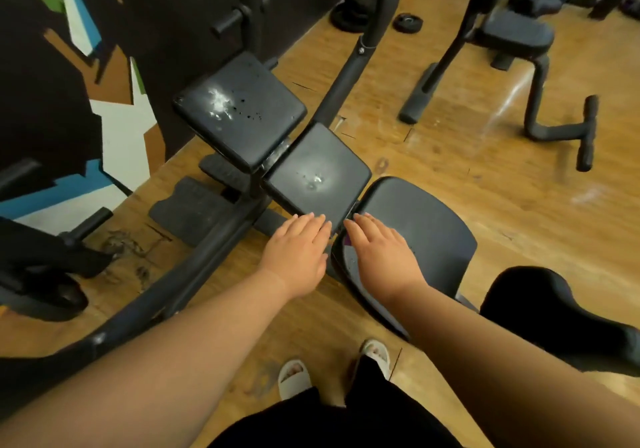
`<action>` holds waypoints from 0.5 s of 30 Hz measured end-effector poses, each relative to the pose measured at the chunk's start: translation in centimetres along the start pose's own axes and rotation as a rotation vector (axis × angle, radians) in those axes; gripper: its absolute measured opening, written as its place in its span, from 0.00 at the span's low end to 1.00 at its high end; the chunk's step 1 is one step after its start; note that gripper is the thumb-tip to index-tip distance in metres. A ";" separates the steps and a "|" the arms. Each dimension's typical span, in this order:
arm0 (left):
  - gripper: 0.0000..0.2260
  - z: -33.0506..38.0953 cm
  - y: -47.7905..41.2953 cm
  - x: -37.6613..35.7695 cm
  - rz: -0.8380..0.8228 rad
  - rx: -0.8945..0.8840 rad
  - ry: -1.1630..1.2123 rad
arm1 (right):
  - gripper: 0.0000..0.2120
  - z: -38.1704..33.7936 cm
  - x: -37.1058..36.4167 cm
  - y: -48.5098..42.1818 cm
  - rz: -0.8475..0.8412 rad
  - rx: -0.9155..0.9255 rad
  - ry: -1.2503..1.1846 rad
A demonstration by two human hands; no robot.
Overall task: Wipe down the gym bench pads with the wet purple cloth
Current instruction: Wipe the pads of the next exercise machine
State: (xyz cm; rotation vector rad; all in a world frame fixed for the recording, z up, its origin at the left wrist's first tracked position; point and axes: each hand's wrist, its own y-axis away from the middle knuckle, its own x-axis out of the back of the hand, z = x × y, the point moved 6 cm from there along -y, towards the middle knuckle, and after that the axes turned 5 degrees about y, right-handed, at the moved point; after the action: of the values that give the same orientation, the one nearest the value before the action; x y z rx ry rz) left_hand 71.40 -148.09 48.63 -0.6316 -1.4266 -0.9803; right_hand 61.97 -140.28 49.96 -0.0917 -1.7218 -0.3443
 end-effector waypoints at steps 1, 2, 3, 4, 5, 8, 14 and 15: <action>0.26 -0.3 -0.6 0.0 0.006 0.034 0.011 | 0.26 0.4 0.2 -1.0 -0.006 0.039 0.001; 0.26 -0.5 -1.0 0.2 0.010 0.049 0.023 | 0.26 0.7 0.3 -1.7 -0.011 0.057 0.002; 0.26 -0.8 -1.4 0.4 0.016 0.077 0.034 | 0.26 1.0 0.5 -2.6 -0.018 0.080 0.003; 0.26 -1.0 -1.7 0.6 0.023 0.117 0.041 | 0.25 1.3 0.7 -3.5 -0.022 0.109 -0.001; 0.26 -1.2 -2.1 0.8 0.029 0.154 0.043 | 0.25 1.6 0.9 -4.4 -0.026 0.137 0.002; 0.26 -2.1 -3.1 1.2 0.038 0.254 0.063 | 0.25 1.8 1.2 -6.8 -0.053 0.224 0.027; 0.26 -4.2 -3.8 1.9 0.075 0.383 0.087 | 0.24 1.1 2.3 -10.4 -0.045 0.365 0.085; 0.26 -4.7 -4.0 2.2 0.079 0.391 0.080 | 0.24 1.0 2.5 -11.1 -0.046 0.372 0.086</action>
State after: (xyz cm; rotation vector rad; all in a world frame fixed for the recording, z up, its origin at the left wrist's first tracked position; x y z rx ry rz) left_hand 70.17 -154.43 49.63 -0.3522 -1.4591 -0.6327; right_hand 57.81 -150.89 50.29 0.2311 -1.6768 -0.0568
